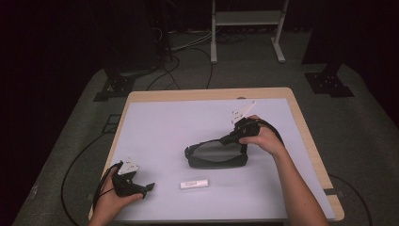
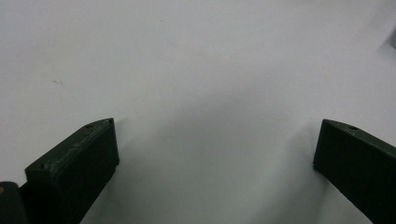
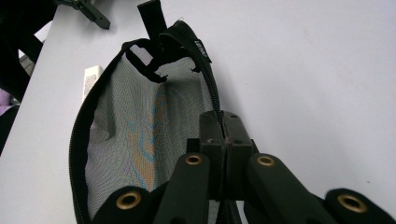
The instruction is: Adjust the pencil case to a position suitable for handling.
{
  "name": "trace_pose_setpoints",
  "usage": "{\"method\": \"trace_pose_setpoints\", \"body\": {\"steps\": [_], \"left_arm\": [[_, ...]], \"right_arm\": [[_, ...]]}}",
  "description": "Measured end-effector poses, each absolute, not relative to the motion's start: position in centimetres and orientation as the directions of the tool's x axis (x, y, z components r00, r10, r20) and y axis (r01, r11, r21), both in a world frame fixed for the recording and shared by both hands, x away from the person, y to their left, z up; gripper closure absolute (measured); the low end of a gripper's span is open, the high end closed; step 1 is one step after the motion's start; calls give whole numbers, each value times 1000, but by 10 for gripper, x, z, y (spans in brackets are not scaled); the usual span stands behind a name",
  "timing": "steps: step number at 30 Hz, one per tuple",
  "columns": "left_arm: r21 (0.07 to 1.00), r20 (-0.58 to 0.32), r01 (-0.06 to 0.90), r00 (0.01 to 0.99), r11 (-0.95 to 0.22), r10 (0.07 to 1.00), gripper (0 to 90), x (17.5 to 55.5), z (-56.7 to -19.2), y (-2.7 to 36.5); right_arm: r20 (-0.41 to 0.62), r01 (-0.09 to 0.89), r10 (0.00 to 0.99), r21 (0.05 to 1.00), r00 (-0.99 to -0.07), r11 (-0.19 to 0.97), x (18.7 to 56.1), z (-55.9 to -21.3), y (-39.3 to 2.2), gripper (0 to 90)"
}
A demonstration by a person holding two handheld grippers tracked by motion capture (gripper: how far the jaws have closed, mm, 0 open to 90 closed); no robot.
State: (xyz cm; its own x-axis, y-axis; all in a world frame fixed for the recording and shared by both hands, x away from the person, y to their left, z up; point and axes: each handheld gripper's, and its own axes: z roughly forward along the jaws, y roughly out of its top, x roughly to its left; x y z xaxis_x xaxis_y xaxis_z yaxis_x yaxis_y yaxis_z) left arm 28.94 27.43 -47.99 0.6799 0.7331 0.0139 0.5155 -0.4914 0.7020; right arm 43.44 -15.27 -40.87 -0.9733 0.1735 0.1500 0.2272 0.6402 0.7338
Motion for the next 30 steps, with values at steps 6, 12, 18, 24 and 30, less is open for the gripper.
{"method": "trace_pose_setpoints", "body": {"steps": [6,12,18,24,30], "left_arm": [[702,14,515,680,-492,733,0,289,-480,274],[702,14,515,680,-492,733,0,289,-480,274],[702,14,515,680,-492,733,0,289,-480,274],[702,14,515,680,-492,733,0,289,-480,274],[702,14,515,680,-492,733,0,289,-480,274]], "right_arm": [[163,233,168,731,-972,641,431,-411,-150,881],[178,248,174,734,-969,632,429,-415,-151,881],[190,262,181,730,-965,631,428,-419,-151,881],[185,261,186,729,-965,633,429,-421,-150,879],[180,261,191,727,-965,635,429,-421,-150,854]]}}
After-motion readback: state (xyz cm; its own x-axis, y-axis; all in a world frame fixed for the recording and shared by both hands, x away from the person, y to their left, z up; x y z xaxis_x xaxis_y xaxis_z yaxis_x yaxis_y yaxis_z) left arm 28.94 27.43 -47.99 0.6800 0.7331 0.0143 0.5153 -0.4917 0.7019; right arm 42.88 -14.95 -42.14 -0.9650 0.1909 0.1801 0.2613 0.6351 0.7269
